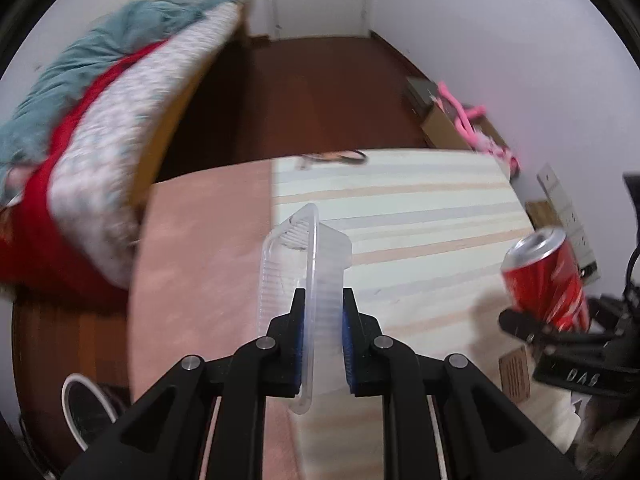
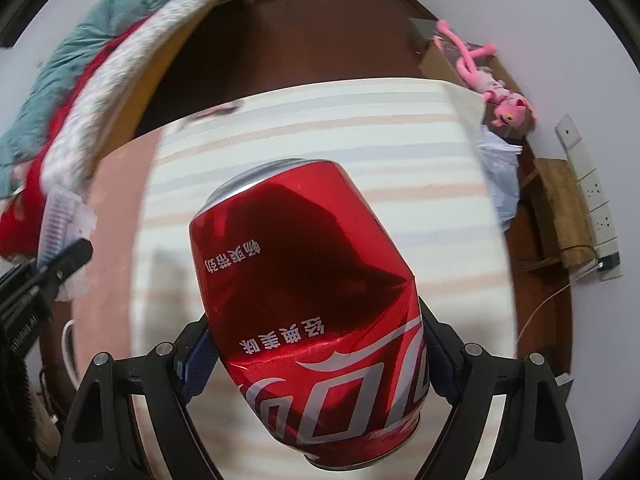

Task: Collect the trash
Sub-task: 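Grasp the red Coca-Cola can with the right tool while the left tool grasps the clear plastic tray, then carry the Coca-Cola can and plastic tray over the white bin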

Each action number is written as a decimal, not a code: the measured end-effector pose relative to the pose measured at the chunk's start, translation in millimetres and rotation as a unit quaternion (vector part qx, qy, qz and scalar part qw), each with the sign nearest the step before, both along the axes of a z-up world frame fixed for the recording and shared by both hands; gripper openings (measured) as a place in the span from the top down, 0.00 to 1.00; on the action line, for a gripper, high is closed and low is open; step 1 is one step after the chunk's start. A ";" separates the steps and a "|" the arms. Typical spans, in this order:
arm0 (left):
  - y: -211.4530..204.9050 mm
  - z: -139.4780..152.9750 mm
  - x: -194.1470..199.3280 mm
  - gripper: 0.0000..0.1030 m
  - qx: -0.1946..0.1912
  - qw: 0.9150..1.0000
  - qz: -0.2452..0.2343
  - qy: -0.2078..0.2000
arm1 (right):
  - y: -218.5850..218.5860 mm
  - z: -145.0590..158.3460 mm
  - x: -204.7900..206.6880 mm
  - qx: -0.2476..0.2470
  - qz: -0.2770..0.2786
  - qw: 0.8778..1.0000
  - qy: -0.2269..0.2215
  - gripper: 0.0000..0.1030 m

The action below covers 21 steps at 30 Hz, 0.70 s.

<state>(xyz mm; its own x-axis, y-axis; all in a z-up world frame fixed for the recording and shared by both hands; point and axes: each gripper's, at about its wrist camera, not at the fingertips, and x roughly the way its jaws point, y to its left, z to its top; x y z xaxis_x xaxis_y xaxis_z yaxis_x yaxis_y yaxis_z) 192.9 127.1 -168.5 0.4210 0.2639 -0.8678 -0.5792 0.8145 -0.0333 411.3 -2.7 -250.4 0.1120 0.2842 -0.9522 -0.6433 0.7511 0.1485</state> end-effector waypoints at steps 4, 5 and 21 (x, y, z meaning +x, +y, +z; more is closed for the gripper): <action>6.8 32.7 -61.5 0.88 0.010 0.999 0.034 -0.026 | 6.3 28.2 -56.9 0.024 0.025 0.999 -0.005 0.15; 8.4 41.3 -79.9 0.88 0.013 0.998 0.043 -0.033 | 9.3 36.9 -73.3 0.032 0.033 0.999 -0.005 0.15; 73.5 98.2 -321.4 0.89 0.035 0.977 0.186 -0.095 | 113.6 143.0 -313.9 0.125 0.180 0.976 0.002 0.15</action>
